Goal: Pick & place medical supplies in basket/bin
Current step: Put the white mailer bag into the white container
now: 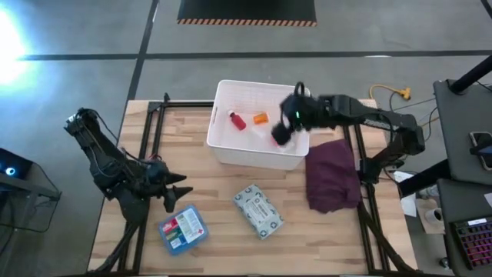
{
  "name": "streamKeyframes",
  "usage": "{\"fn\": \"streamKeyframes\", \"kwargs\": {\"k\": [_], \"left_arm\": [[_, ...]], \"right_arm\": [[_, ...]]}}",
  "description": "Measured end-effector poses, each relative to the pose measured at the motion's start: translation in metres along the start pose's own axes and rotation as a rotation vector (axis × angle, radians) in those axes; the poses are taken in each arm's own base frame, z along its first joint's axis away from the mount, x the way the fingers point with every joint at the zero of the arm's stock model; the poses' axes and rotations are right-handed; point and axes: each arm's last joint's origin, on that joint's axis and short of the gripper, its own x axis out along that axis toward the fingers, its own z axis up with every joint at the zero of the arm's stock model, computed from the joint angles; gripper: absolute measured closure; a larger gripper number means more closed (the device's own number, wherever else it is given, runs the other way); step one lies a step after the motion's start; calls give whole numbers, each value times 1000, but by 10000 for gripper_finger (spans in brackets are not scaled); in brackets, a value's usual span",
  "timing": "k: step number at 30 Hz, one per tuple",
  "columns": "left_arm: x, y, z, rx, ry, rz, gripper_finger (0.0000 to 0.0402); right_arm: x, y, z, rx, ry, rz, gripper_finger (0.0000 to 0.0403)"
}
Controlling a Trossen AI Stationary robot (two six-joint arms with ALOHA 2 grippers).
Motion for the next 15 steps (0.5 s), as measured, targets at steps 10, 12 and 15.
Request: {"fn": "streamKeyframes", "kwargs": {"k": [10,12,15], "left_arm": [[64,20,-30,-126,176,-142,156],[79,23,-36,-164,194,-253,158],[94,32,-44,-217,187,-320,174]], "right_arm": [[2,82,-107,112,393,115,112],[5,91,-128,167,428,93,125],[10,98,-152,255,459,61,150]]}}
